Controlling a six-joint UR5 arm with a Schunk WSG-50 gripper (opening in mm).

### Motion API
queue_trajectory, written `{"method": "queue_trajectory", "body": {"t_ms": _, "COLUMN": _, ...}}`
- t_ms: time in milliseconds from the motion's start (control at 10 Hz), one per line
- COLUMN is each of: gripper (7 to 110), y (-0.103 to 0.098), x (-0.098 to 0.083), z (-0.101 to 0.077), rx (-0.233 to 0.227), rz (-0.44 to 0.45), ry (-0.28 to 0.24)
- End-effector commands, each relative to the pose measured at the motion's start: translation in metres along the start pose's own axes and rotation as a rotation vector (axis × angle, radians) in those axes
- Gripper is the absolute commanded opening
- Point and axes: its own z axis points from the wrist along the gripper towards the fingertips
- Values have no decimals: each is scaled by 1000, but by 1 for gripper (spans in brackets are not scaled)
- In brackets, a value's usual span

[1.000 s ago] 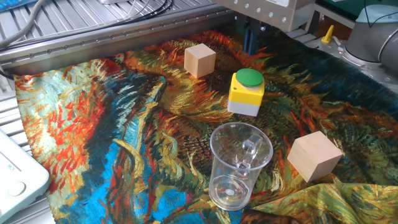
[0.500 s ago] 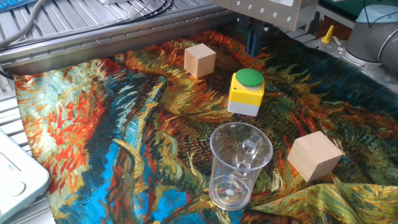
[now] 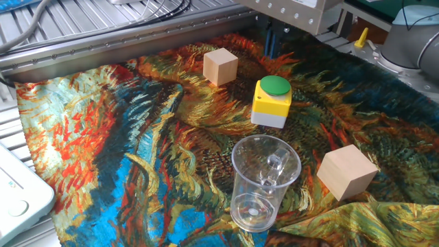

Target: Pick up the cup

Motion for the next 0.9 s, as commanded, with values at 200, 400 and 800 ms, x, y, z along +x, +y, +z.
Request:
{"method": "queue_trajectory", "body": {"t_ms": 200, "gripper": 7, "y": -12, "x": -20, "z": -2, "rx": 45, "rz": 8, "ry": -83}}
{"method": "queue_trajectory", "body": {"t_ms": 400, "gripper": 7, "y": -16, "x": -32, "z": -4, "rx": 62, "rz": -20, "ry": -129}}
{"method": "queue_trajectory", "body": {"t_ms": 800, "gripper": 7, "y": 8, "x": -35, "z": -4, "rx": -30, "rz": -40, "ry": -141}}
